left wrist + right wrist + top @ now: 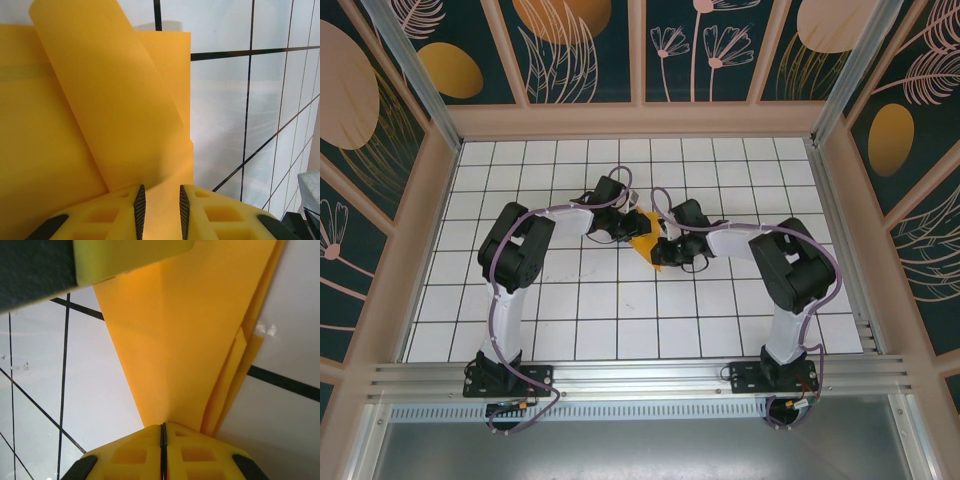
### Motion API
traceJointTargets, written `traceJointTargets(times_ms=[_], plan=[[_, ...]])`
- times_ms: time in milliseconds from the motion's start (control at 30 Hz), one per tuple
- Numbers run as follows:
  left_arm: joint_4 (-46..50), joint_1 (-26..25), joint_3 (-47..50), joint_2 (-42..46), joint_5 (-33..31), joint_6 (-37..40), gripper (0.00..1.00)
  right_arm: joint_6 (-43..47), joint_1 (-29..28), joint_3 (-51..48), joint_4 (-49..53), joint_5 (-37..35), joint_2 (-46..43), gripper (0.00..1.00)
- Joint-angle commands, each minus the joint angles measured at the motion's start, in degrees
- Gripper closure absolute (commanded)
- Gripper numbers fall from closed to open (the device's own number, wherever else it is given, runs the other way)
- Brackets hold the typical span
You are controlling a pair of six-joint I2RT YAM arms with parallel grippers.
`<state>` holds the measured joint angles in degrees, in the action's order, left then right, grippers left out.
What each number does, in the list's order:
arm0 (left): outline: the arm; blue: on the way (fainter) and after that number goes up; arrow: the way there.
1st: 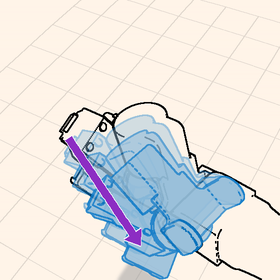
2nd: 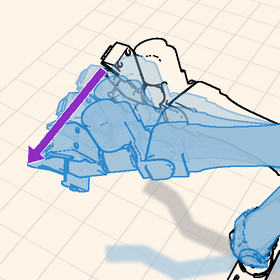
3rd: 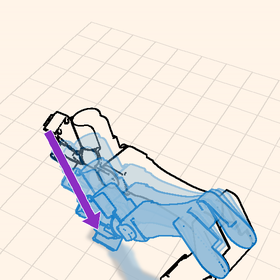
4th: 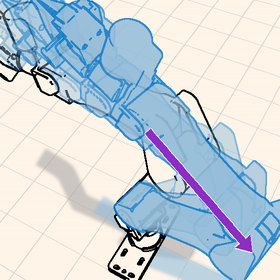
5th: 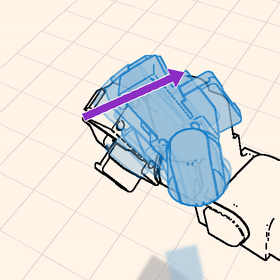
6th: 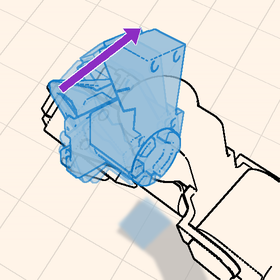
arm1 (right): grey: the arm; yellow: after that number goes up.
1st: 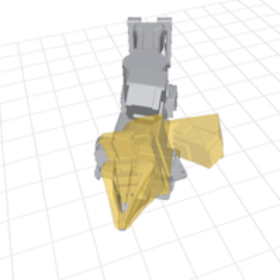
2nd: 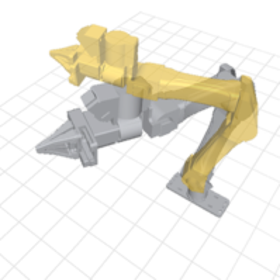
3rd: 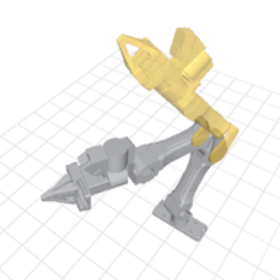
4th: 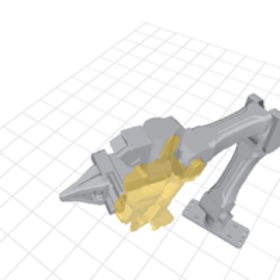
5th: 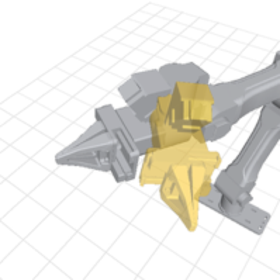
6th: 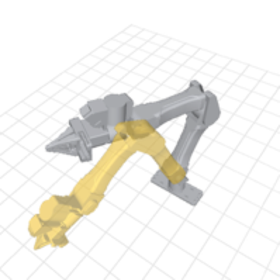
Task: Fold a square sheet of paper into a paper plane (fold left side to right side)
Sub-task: Fourth fold the wing at the center of the table.
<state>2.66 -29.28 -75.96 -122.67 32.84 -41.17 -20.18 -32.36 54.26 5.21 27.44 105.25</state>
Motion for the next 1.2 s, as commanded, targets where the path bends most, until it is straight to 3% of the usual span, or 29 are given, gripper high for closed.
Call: traceJointTargets(times_ms=[0,567,967,1167], plan=[[4.9,-0.3,1.28,-3.63,-5.17,1.54,0.71,0.56,-0.55,-3.17,8.49,-0.53,-1.35,0.88],[4.99,-0.27,1.61,-3.1,-5.59,1.61,0.71,2.08,-1.3,-5.7,12.97,-2.35,-4.15,0.88],[4.77,-0.29,1.78,-2.48,-5.44,1.39,0.71,-0.5,2.74,-2.98,9.34,2.52,-14.99,0.86],[4.55,-0.32,1.75,-2.37,-5.18,1.35,0.71,-2.78,1.33,0.59,3.54,3.65,-8.99,0.86]])
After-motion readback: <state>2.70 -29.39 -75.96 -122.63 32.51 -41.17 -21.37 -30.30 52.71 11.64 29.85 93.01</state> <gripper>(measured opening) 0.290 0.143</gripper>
